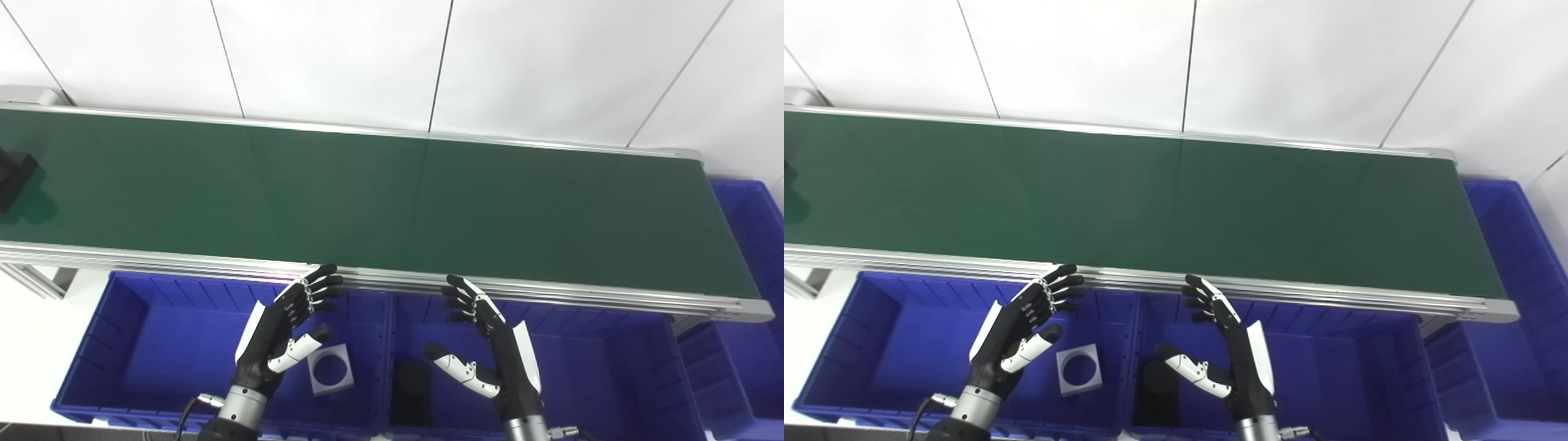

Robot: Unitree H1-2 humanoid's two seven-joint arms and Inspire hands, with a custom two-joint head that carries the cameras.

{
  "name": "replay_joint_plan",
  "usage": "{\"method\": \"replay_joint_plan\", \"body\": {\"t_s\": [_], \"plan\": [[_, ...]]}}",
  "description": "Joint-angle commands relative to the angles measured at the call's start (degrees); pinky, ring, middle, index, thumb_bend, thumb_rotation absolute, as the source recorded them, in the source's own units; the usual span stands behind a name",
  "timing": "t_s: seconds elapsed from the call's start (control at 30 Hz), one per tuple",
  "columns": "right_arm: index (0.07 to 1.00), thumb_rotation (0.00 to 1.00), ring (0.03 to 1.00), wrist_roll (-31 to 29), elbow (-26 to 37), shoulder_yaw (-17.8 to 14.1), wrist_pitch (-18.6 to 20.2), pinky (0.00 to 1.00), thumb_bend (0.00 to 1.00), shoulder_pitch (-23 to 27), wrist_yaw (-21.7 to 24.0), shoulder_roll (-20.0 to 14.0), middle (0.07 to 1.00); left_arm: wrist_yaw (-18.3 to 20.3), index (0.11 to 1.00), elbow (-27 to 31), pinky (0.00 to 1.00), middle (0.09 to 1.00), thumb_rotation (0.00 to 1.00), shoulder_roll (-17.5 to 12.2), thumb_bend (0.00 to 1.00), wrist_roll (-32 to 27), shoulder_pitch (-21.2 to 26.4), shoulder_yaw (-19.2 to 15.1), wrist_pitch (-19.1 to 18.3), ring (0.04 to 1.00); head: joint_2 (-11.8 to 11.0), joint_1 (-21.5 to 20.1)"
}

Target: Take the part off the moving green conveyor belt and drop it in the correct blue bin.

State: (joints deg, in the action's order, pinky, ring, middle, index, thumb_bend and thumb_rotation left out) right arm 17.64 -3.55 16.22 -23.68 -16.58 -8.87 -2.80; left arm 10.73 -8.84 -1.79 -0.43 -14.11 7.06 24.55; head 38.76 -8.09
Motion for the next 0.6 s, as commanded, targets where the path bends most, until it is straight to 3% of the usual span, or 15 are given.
{"method": "replay_joint_plan", "body": {"t_s": [0.0, 0.23, 0.57], "plan": [[0.836, 0.54, 0.744, -0.3, 1.3, 0.1, -3.2, 0.66, 0.62, 0.5, -0.4, 0.4, 0.787, 0.4, 0.828, 1.0, 0.69, 0.79, 0.66, 0.1, 0.84, -0.8, 0.6, 0.0, 2.4, 0.748, -0.1, 0.1], [0.839, 0.62, 0.742, -0.7, 1.4, 0.1, -3.1, 0.66, 0.59, 0.4, -0.1, 0.4, 0.785, 1.5, 0.857, 1.2, 0.71, 0.816, 0.69, -0.3, 0.84, -0.8, 0.6, 0.1, 2.4, 0.768, 0.0, 0.1], [0.837, 0.64, 0.735, -0.9, 1.4, 0.1, -3.2, 0.66, 0.57, 0.5, -0.1, 0.3, 0.779, 1.4, 0.856, 1.3, 0.71, 0.816, 0.7, -0.2, 0.85, -0.6, 0.5, -0.1, 2.4, 0.77, -0.1, 0.5]]}}
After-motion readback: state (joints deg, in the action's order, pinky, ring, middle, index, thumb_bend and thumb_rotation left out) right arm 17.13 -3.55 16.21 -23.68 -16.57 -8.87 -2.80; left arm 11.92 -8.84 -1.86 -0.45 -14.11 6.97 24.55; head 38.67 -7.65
